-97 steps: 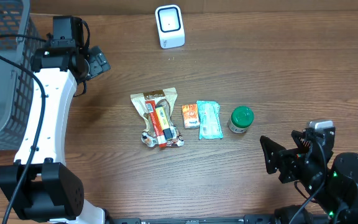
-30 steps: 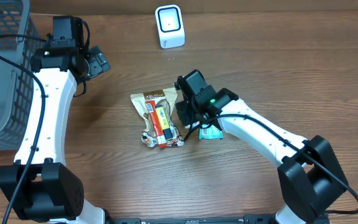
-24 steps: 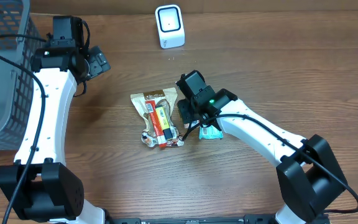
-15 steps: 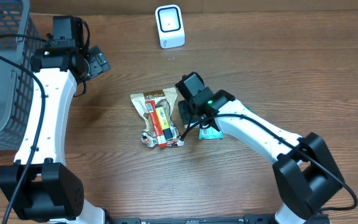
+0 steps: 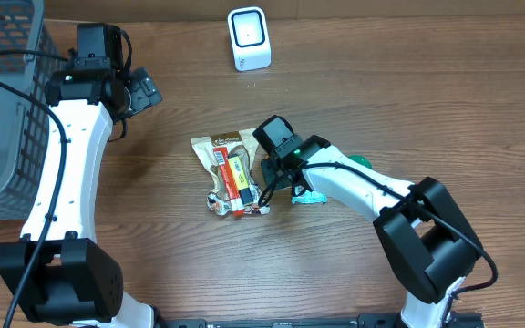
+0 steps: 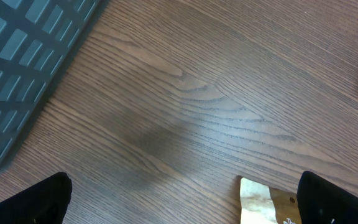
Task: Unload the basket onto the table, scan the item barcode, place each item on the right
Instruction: 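Lower the right gripper and close it on the orange box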
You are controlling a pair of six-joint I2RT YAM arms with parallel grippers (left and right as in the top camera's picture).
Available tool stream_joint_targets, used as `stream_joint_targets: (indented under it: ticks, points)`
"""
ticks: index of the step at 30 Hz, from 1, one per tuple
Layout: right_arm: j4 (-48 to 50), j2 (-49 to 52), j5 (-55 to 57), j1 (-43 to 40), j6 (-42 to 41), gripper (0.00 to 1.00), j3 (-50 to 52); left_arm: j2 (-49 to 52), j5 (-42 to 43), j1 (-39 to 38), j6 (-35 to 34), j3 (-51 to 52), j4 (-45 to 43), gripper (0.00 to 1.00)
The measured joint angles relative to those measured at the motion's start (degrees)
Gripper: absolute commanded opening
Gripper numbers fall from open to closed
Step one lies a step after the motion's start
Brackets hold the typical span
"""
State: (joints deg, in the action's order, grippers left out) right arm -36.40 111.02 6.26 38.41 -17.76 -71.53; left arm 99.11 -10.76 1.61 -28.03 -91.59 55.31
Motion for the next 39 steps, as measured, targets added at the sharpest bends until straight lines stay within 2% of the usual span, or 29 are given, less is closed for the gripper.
stream_joint_targets:
  ticks: [8,14,19,25,35,39]
  points:
    - [-1.5,0.1,-0.2,0.0,0.0,0.55,-1.3,0.0,0.0,0.0,0.0,0.0,0.0,1.00]
    - [-7.0,0.2,-0.3,0.1,0.0,0.56,-8.1,0.0,0.0,0.0,0.0,0.0,0.0,1.00]
    - [-9.7,0.2,-0.8,0.3,0.0,0.55,-8.6,0.0,0.0,0.0,0.0,0.0,0.0,1.00]
    - [-7.3,0.2,-1.6,0.4,0.0,0.55,-7.7,0.0,0.0,0.0,0.0,0.0,0.0,1.00]
    - [0.1,0.2,-1.7,0.4,0.0,0.54,-0.7,0.0,0.0,0.0,0.0,0.0,0.0,1.00]
    - [0.5,0.2,-1.7,0.4,0.0,0.49,-0.5,0.0,0.0,0.0,0.0,0.0,0.0,1.00]
